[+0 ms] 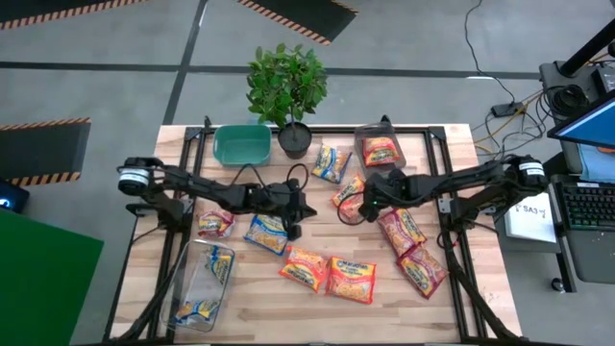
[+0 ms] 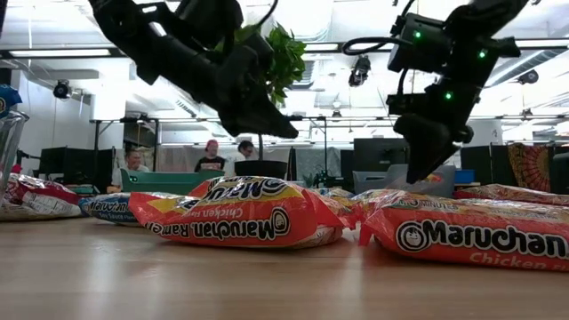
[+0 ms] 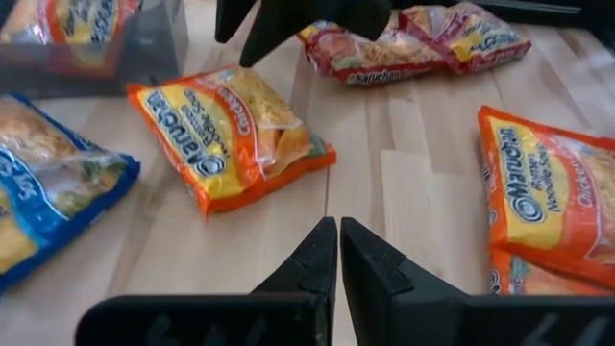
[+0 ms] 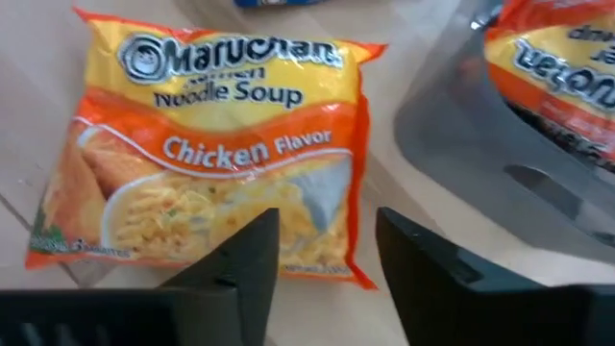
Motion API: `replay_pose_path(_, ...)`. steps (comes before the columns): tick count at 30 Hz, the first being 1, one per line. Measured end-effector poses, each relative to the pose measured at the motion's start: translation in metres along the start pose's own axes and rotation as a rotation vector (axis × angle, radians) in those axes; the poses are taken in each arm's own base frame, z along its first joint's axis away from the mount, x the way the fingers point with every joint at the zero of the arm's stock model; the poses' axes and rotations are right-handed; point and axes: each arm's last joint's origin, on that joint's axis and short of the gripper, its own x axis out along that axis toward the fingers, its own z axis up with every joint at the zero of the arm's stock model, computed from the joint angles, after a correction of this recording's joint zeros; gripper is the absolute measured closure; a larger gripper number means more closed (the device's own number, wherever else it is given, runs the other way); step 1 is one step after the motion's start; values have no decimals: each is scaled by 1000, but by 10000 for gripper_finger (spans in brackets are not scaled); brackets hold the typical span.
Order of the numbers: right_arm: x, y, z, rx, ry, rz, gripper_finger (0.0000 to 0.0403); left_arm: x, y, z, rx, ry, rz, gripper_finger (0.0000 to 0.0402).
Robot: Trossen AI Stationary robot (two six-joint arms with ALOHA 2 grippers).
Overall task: Sort Maruchan noodles
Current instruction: Put the orange noodle pack into the black bin
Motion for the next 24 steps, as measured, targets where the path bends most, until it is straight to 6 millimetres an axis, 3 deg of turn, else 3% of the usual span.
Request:
replay_pose_path(14,21,6,-13,58,-71,170,382,15,-3,12,-14,-42,-7,400)
replay_pose_path(19,34,14,-15,45,-31,174,393,15,-5,14,-12,-48,-12,400)
replay_pose_path(24,33,33,-9,20,-42,261,394,16,-8,15,-8,-54,-20,400)
